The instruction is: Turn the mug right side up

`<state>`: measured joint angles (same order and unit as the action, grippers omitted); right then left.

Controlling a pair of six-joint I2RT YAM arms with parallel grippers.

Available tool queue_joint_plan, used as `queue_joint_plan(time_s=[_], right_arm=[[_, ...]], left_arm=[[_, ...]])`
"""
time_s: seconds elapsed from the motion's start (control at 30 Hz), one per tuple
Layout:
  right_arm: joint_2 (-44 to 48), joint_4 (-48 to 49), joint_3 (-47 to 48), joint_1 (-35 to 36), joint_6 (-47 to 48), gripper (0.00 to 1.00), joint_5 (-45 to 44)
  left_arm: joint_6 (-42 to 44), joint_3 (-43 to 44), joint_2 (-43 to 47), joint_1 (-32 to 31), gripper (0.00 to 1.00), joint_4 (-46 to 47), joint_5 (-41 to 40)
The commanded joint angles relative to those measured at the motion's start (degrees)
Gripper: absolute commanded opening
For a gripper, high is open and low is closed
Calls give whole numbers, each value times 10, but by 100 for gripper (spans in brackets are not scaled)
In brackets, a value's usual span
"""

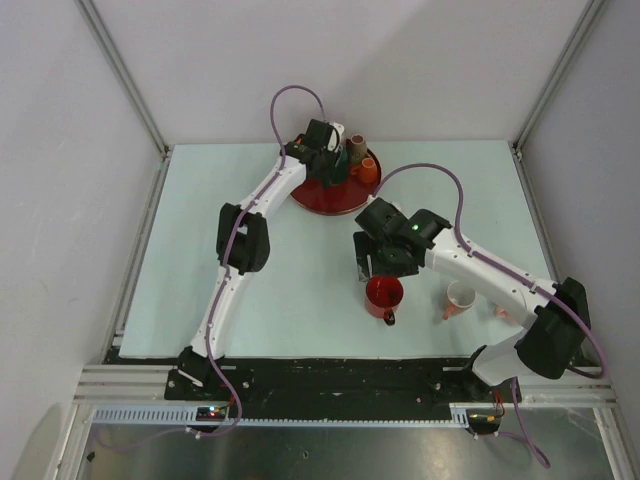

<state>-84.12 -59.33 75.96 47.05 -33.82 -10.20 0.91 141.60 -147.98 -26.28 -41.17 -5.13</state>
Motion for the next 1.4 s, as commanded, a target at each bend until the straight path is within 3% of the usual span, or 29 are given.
queue_joint_plan(time_s=[0.0,0.23,0.4,0.83,1.03,1.13,1.23,1.3,1.37], right_arm=[[31,-4,24,-20,5,81,-17],[59,1,27,-60,18,81,-2],[75,-1,32,-79,27,81,-1],[78,2,32,-77,27,81,-2],[75,8,32,-76,33,81,2],[76,8,32,-76,34,81,2],[79,8,32,-76,33,81,1],[81,8,32,-76,33,81,0],[84,7,32,-76,33,81,-2]], left_arm=[[-22,42,4,1,45,26,-20],[-32,46,1,11,7,25,-1],[-43,15,14,17,0,24,29],[-13,-230,179,17,0,36,41],[-10,-242,188,16,1,44,38],[-10,-231,170,17,24,44,38],[1,-214,149,17,41,45,31],[5,-203,136,18,45,45,28],[9,-196,129,18,40,45,28]])
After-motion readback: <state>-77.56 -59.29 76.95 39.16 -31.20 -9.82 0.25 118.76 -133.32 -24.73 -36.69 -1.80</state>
